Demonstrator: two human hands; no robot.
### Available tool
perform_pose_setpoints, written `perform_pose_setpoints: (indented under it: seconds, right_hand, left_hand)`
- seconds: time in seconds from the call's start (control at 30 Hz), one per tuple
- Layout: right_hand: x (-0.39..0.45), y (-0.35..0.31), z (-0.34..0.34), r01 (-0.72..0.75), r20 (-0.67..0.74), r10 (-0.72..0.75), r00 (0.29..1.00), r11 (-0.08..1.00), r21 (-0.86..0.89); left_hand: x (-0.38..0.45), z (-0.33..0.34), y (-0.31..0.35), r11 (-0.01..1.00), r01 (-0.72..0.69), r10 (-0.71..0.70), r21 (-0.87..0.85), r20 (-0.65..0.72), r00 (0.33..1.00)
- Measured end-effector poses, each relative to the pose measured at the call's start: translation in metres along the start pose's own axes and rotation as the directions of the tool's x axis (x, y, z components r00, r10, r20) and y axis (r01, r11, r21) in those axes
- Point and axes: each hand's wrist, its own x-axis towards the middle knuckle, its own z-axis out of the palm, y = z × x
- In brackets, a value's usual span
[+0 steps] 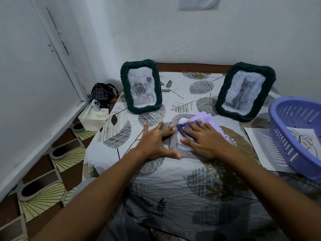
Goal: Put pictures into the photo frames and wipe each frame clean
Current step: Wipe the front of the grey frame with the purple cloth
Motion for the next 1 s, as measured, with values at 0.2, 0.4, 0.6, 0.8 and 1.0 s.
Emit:
perform_pose_setpoints:
  seconds: [0.2, 0.4, 0.6, 0.8, 1.0]
  right_hand:
    - [0.016, 0.0, -0.006, -0.113, -0.014, 0.113, 0.993, 0.994, 0.007]
    - [0.003, -0.003, 0.002, 0.04, -0.007, -0.04, 0.999, 0.998, 0.043]
    - [-0.022, 0.002, 0.001, 0.085, -0.005, -0.085, 0.996, 0.996, -0.022]
    - [-0.008, -0.012, 0.003, 0.04, -0.021, -0.04, 0.999, 0.999, 0.015]
    - [-0.036, -0.005, 0.001, 0.163, 0.04, -0.163, 0.986, 0.987, 0.005]
  left_hand:
    - [0.0, -0.001, 0.001, 1.0, -0.008, 0.008, 0.0, 0.003, 1.0]
    - [-0.001, -0.002, 0.002, 1.0, -0.003, 0.003, 0.002, 0.016, 1.0]
    - [0.001, -0.004, 0.003, 1.0, -0.004, 0.004, 0.009, 0.045, 0.999]
    - [0.0, -0.006, 0.003, 1.0, -0.004, 0.004, 0.005, 0.052, 0.999]
    - [0.0, -0.006, 0.002, 1.0, -0.008, 0.006, 0.019, 0.064, 0.998]
